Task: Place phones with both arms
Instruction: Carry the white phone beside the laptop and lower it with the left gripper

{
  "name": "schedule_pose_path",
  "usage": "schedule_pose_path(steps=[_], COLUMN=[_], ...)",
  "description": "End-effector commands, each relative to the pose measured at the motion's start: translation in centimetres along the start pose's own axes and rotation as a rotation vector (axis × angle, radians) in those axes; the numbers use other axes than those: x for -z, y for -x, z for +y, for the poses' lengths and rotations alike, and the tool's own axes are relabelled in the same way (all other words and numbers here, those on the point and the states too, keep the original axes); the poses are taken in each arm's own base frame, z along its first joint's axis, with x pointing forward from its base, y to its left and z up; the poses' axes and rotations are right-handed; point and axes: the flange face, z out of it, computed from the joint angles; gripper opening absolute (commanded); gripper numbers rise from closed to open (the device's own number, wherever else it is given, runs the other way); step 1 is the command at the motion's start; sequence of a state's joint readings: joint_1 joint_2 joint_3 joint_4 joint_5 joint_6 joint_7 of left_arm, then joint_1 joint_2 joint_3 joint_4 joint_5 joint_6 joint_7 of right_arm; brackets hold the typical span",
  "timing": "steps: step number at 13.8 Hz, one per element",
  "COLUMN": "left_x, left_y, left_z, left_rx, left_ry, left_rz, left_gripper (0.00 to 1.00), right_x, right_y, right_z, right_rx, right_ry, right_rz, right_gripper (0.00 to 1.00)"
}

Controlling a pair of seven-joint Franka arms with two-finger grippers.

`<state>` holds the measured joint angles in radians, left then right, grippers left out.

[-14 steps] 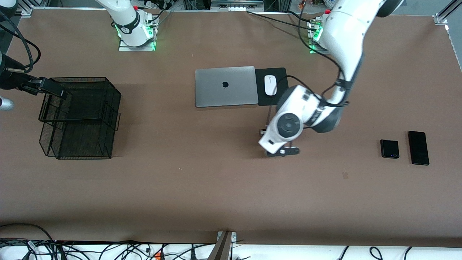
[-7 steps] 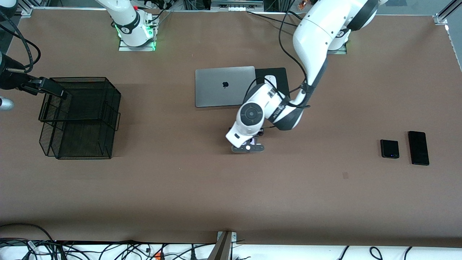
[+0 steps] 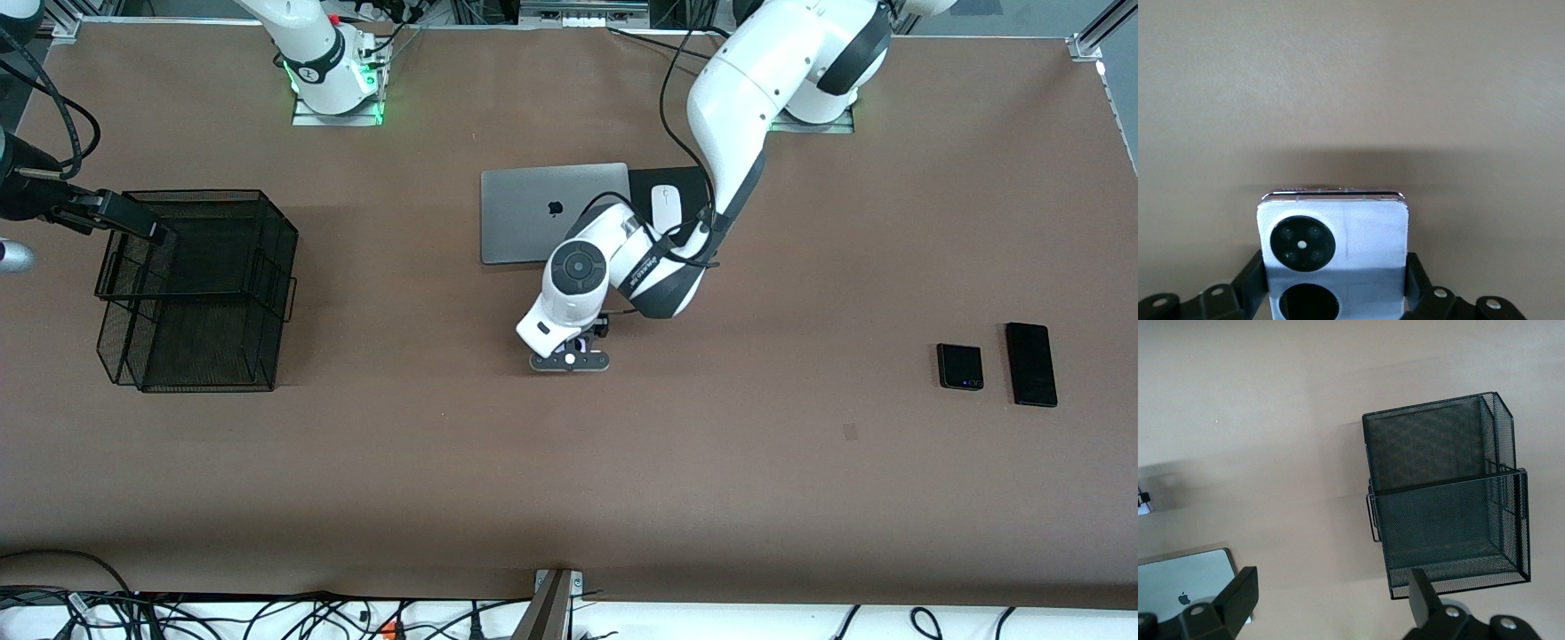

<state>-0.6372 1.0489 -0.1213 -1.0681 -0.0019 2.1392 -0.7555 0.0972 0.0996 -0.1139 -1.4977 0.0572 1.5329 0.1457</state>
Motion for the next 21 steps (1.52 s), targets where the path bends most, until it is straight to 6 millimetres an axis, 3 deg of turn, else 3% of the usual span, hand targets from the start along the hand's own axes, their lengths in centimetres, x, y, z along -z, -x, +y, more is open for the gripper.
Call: schedule_pose_path(steps=[1, 5, 8, 11, 14, 17, 19, 21], left_x=[-0.1, 1.0, 0.2, -0.8, -1.6, -2.4, -2.6, -2.5], left_y=[-2.2, -3.3, -3.8, -3.1, -3.1, -3.4, -3.4, -3.2], left_z=[-0.8, -0.6, -0.5, -0.3, -0.8, -1.3, -1.3, -1.1], left_rx=[0.033, 0.044, 0.069, 0.082, 0.139, 0.210, 0.219, 0.229], left_ry=[0.034, 0.074, 0.090, 0.071, 0.065, 0.067, 0.073, 0.073], left_rz=[0.032, 0.076, 0.092, 0.075, 0.063, 0.058, 0.049, 0.049], left_gripper=[0.48, 0.48, 0.49, 0.50, 0.57, 0.75, 1.00, 1.00], right_x=[0.2, 0.2, 0.2, 0.2, 0.3, 0.3, 0.3, 0.3], right_y=[0.2, 0.2, 0.2, 0.2, 0.2, 0.2, 0.2, 0.2], right_z=[-0.1, -0.1, -0.1, -0.1, 0.0, 0.0, 0.0, 0.0], right_rx=[-0.002, -0.002, -0.002, -0.002, -0.004, -0.004, -0.004, -0.004], right_ry=[-0.019, -0.019, -0.019, -0.019, -0.019, -0.019, -0.019, -0.019], right_rz=[0.003, 0.003, 0.003, 0.003, 0.003, 0.003, 0.003, 0.003], right_gripper=[1.00, 1.00, 1.00, 1.00, 1.00, 1.00, 1.00, 1.00])
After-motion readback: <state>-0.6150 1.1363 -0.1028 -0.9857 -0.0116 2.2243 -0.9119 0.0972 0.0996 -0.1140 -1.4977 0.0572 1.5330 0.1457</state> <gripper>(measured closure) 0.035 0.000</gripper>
